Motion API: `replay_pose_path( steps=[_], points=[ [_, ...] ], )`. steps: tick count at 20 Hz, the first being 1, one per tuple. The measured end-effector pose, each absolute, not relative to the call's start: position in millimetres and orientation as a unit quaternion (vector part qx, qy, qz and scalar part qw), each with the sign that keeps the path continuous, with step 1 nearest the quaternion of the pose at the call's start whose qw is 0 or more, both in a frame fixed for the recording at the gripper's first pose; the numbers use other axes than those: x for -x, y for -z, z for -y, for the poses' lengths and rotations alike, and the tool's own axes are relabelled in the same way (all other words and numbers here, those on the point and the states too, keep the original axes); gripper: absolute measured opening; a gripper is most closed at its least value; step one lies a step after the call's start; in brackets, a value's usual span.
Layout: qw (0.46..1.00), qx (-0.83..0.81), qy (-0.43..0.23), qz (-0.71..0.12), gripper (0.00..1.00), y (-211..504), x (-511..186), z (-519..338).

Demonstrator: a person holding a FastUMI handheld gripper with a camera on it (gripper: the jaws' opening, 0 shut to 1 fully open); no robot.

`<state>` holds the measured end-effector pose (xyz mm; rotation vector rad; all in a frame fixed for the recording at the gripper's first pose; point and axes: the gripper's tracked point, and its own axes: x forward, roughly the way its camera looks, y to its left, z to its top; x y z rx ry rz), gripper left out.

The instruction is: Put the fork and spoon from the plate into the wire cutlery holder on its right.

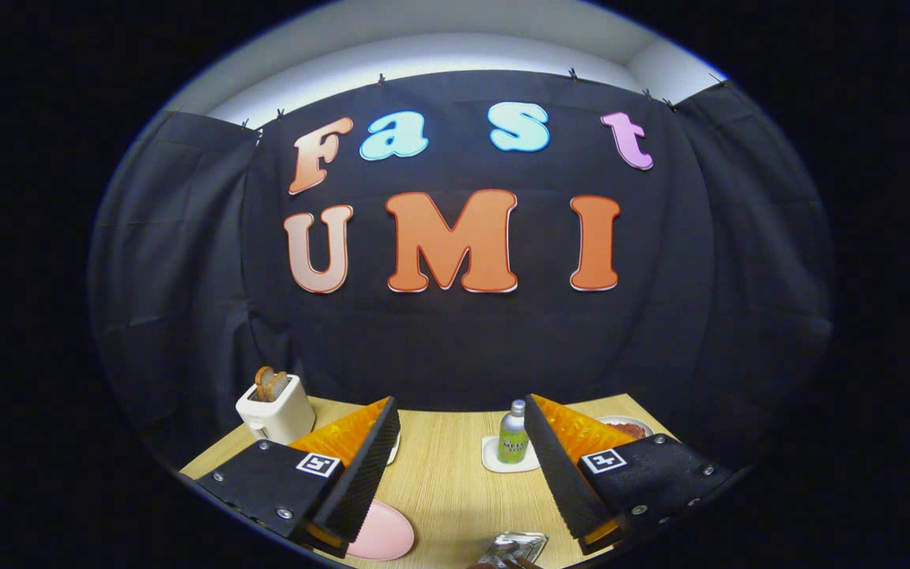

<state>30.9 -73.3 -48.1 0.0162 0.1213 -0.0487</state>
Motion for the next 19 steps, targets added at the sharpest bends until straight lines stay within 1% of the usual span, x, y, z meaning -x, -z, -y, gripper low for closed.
replay_pose_path(
  steps=[2, 7, 19],
  points=[
    [0.999, -0.006, 0.023, -0.035, 0.96, 33.7, -32.9, 71.5],
    [1.000, -0.015, 0.019, 0.000, 0.96, 12.4, -29.1, 73.6],
    [0.999, -0.028, 0.002, 0.017, 0.96, 6.1, -33.8, 69.1]
  ],
)
